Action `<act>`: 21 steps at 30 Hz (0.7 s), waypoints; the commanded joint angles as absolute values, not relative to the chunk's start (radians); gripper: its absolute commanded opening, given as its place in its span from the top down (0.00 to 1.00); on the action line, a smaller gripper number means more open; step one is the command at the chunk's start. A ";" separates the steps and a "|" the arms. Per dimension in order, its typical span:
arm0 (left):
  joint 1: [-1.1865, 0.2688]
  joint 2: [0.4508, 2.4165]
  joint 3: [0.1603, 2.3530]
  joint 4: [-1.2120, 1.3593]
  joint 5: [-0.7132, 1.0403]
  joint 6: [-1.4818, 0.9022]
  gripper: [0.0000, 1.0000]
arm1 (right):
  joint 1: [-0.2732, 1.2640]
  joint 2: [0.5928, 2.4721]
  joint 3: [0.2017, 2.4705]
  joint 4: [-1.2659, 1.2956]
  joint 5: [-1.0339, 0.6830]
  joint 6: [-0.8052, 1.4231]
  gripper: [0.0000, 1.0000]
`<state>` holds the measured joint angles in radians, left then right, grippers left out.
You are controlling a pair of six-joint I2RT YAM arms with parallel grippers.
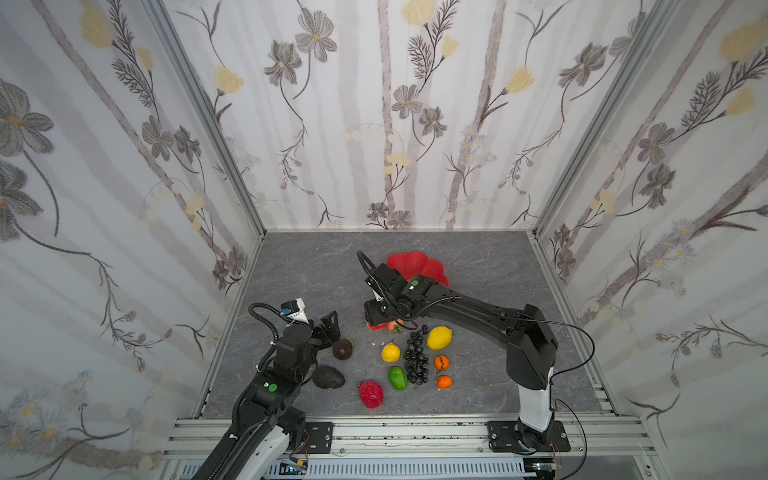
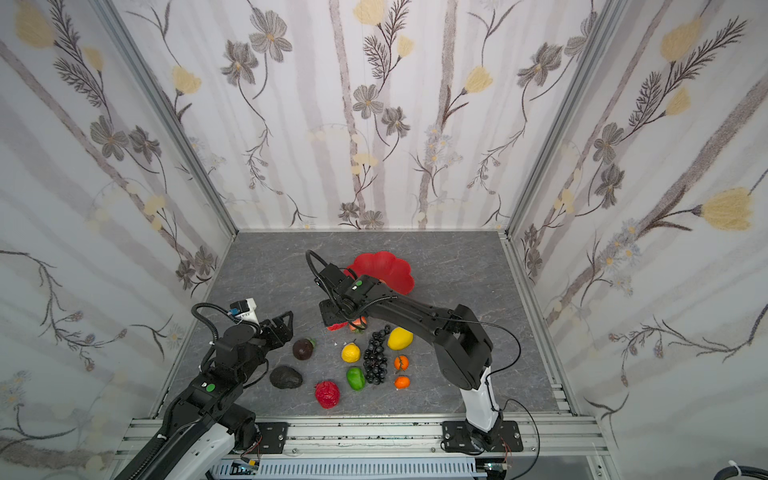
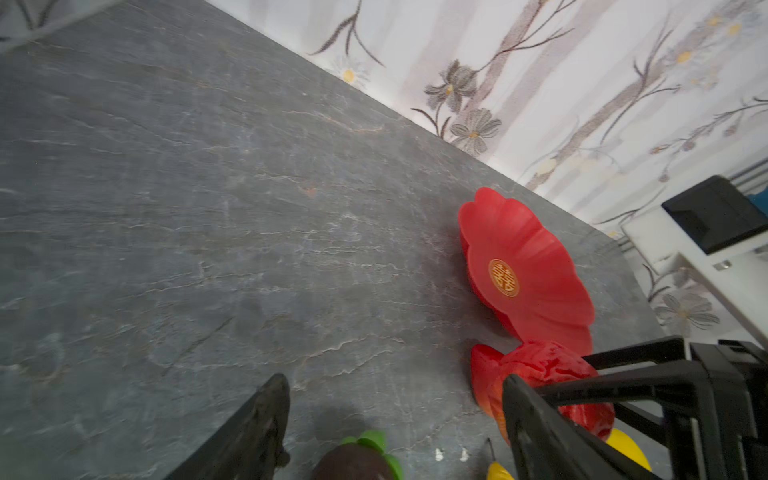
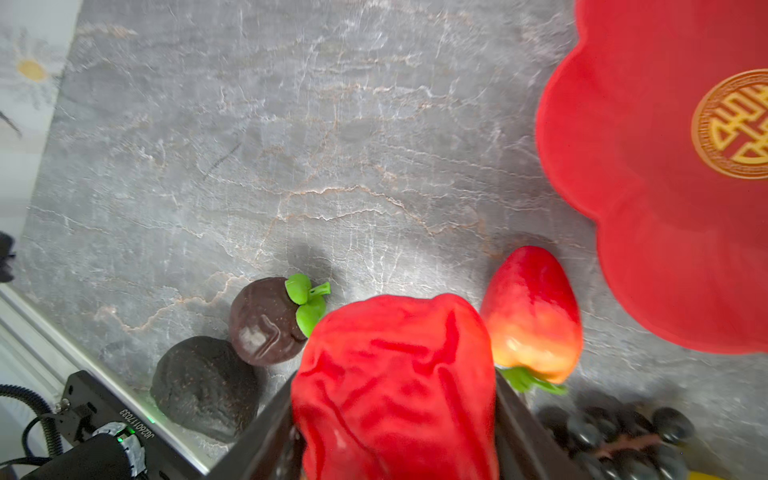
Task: Place and organize the fake fruits in the fruit bowl
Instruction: 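Close the right gripper on the red apple and lift it, then grasp the red apple with the left gripper from the right gripper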
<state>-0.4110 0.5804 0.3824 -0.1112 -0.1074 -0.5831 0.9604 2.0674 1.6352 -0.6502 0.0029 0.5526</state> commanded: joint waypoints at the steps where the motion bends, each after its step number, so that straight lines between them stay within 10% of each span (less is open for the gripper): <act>1: -0.414 0.675 0.429 0.024 0.113 -0.654 0.25 | 0.946 1.989 1.545 -0.518 -0.013 0.591 0.40; 21: -0.718 1.067 0.649 0.051 0.096 -0.677 0.51 | 0.868 1.679 1.007 -0.040 -0.147 0.821 0.43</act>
<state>-0.7074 1.0542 0.6312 0.0257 0.1299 -0.6643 0.8726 1.6943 1.0245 -0.1516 -0.1310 0.7811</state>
